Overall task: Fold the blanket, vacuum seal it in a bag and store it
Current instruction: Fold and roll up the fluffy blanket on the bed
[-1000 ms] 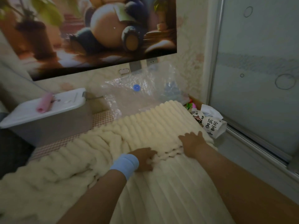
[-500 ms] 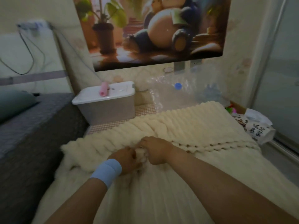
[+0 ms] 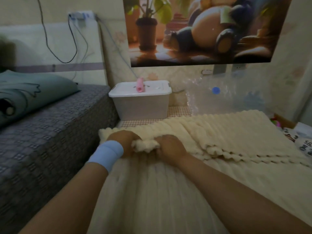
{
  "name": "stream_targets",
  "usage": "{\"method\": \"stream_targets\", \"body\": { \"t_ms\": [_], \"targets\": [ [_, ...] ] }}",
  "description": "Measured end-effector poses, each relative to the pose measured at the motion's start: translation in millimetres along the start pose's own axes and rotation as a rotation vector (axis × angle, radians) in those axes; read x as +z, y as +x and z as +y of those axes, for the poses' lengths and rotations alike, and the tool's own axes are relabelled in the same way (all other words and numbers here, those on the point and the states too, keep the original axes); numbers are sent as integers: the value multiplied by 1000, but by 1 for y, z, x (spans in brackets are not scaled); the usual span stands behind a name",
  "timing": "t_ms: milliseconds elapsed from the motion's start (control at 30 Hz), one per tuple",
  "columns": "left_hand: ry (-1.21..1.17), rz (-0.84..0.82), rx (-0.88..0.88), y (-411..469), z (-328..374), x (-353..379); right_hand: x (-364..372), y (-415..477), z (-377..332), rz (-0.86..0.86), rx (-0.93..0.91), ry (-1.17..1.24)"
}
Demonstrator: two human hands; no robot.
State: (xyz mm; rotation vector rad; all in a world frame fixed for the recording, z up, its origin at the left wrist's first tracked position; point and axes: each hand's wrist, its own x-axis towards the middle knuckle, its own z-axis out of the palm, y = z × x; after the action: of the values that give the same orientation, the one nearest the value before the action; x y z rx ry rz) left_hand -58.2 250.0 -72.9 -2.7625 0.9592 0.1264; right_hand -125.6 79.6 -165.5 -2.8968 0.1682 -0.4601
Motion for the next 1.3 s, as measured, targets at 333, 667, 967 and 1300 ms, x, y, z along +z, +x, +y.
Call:
{"method": "stream_targets", "body": {
  "t_ms": [333, 667, 967, 1300],
  "targets": [
    [-400, -372, -242, 26, -57, 37, 4, 33, -48, -424, -19, 289],
    [-493, -12, -599, 119, -112, 65, 34, 144, -24, -101, -111, -57],
    [-513, 236, -375, 171, -101, 20, 64, 204, 5, -481, 6, -356],
    [-152, 336, -299, 219, -96, -12, 27, 238, 16, -228, 68, 148]
  ]
}}
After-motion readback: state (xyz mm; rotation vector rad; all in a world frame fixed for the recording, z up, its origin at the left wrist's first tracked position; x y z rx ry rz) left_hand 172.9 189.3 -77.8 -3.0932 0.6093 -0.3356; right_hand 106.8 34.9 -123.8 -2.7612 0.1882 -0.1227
